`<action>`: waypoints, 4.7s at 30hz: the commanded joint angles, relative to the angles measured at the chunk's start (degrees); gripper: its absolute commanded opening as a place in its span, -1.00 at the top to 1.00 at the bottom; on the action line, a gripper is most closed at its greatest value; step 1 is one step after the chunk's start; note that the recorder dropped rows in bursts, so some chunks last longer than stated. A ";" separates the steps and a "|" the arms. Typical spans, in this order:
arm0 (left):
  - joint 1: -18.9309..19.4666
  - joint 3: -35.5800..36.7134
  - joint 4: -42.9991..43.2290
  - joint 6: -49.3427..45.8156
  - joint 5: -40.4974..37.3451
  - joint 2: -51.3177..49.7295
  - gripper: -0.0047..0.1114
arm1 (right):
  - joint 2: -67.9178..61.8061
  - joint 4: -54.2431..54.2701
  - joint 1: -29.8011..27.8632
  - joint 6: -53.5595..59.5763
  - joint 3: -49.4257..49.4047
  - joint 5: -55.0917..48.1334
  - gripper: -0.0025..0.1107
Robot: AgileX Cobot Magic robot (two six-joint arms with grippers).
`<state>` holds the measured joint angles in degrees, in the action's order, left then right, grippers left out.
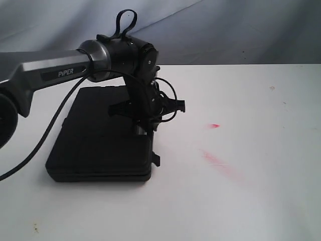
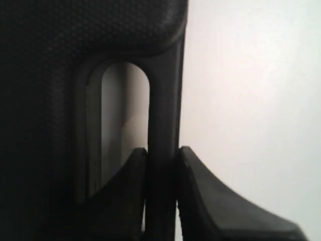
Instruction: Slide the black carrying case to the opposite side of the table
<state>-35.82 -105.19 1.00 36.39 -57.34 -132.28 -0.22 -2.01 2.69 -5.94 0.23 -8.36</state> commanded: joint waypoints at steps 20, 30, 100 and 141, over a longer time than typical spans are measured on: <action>-5.41 -19.73 -3.97 2.21 -5.74 -11.67 0.85 | 0.22 -0.51 0.17 -0.10 -0.23 0.20 0.96; -5.41 -19.73 -4.81 2.11 -5.48 -12.27 0.85 | 0.22 -0.51 0.17 -0.10 -0.23 0.20 0.96; -5.41 -19.73 0.19 1.10 -2.86 -11.16 0.42 | 0.22 -0.51 0.17 -0.10 -0.23 0.20 0.96; -8.79 -15.96 10.21 -21.97 4.42 9.58 0.42 | 0.22 -0.51 0.17 -0.10 -0.23 0.20 0.96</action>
<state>-43.96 -122.97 10.79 16.41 -56.66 -124.49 -0.22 -2.01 2.69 -5.94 0.23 -8.36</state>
